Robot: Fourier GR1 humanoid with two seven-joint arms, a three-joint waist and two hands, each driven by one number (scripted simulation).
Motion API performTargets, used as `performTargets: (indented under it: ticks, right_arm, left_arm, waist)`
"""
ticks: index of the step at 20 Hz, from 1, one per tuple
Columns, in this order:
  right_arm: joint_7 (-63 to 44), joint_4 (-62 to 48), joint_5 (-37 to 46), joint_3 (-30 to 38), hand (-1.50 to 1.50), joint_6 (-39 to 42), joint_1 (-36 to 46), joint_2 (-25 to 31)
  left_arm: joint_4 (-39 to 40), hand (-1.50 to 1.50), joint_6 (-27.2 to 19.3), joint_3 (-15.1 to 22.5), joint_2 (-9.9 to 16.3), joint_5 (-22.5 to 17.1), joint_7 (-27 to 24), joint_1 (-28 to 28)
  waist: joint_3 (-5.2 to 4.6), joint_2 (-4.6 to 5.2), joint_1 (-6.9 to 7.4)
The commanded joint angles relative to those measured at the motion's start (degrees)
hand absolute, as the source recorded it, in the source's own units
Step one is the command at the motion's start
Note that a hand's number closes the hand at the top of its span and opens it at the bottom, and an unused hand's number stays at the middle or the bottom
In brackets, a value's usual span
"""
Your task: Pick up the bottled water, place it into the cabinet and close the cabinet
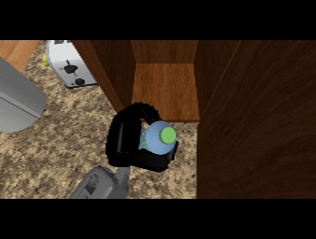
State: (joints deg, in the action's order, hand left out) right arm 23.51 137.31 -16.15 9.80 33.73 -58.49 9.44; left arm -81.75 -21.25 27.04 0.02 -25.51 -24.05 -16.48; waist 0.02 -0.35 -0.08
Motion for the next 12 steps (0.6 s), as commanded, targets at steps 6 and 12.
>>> performTargets:
  ticks: [6, 12]
  right_arm:
    - [-5.2, 7.3, -8.6, 5.2, -1.5, -0.8, 0.0, 2.0]
    - [-5.2, 6.3, -7.1, 4.8, -1.5, -0.3, 1.9, 0.8]
  left_arm:
    - [-4.3, 1.5, -23.8, 6.9, 0.0, 2.1, 10.7, -14.8]
    - [2.4, 1.5, -31.9, 7.4, 0.0, 0.3, 14.8, -25.6]
  waist:
    - [-0.03, 0.33, -0.75]
    - [-0.02, 0.29, -1.15]
